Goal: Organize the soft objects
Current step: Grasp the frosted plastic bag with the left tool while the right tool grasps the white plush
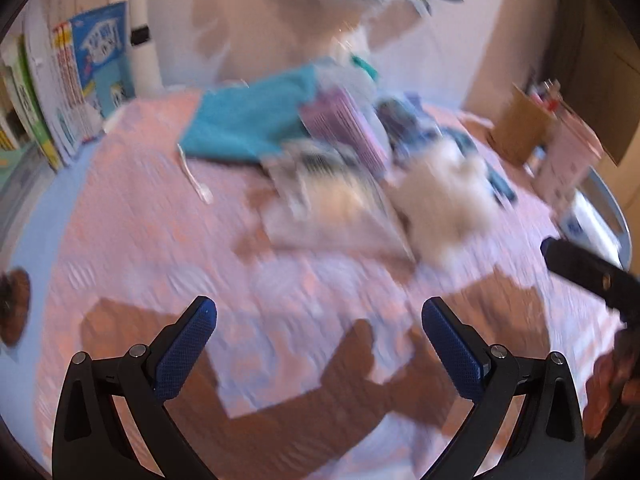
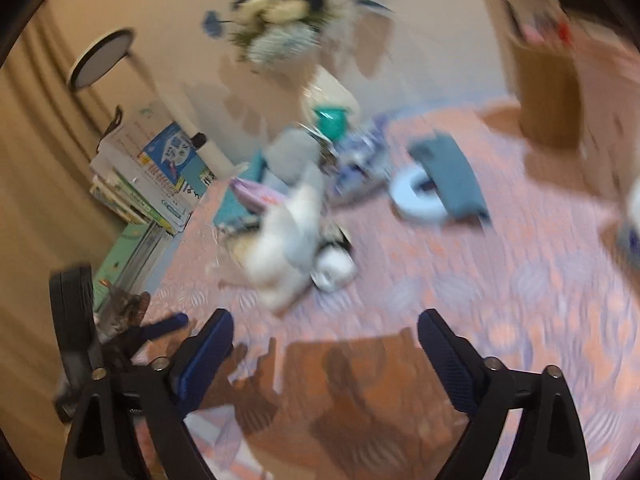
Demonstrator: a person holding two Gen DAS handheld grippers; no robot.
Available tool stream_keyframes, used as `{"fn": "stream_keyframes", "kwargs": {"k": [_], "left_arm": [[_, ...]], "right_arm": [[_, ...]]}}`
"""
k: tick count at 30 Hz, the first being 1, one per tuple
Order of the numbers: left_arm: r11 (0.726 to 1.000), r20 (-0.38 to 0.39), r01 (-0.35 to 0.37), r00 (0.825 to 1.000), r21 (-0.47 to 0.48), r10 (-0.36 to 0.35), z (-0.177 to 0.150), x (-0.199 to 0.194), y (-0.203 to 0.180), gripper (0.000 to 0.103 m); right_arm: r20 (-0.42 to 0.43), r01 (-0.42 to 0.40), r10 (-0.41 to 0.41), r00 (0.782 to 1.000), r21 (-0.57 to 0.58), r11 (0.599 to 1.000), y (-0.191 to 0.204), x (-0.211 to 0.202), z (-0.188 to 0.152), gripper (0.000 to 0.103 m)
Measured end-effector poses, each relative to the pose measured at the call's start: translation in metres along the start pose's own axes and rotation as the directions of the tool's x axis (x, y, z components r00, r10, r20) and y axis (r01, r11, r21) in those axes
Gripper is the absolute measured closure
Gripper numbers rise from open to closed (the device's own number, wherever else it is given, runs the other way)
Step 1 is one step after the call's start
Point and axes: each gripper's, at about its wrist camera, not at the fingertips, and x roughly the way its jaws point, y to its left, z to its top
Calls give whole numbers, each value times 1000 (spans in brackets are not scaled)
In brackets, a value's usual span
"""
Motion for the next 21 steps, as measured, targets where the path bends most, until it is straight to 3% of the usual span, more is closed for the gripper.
{"fn": "stream_keyframes", "kwargs": {"k": [2,4,6,10,11,12,13,14,17,21], "left_arm": [[1000,11,-9,1000,8,9,13,4,1,1],[999,1,-17,1000,30,17,24,12,-1,1],[998,-5,-41,999,55,42,31,21,-7,1],[997,-33,-41,999,59,43,34,42,-10,1],[998,-41,-30,999,50,32,35,48,-10,1],[999,-41,-27,999,43,29,34,51,-11,5],[999,-33,-24,999,37,26,33,52,-12,36],[999,-34,-2,999,34,3,29,50,-13,49],[998,9,-20,1000,65,19,25,41,-19,59],[999,27,7,1000,49,-9,21,31,-19,59]], "right_arm": [[-5,-73,73,997,18,997,5,13,11,22],[-7,-88,88,996,14,996,9,29,20,25],[-1,-69,69,998,-22,997,19,40,29,33],[-15,-9,8,1000,-87,996,30,62,39,33],[-43,19,-23,999,-98,995,28,71,42,46],[-76,40,-48,996,-109,993,26,80,43,79],[-74,18,-25,997,-96,995,21,81,44,78],[-56,-1,-3,998,-79,997,16,77,43,78],[29,-22,22,999,-31,999,1,55,42,78],[113,-126,121,986,39,991,-18,23,49,78]]}}
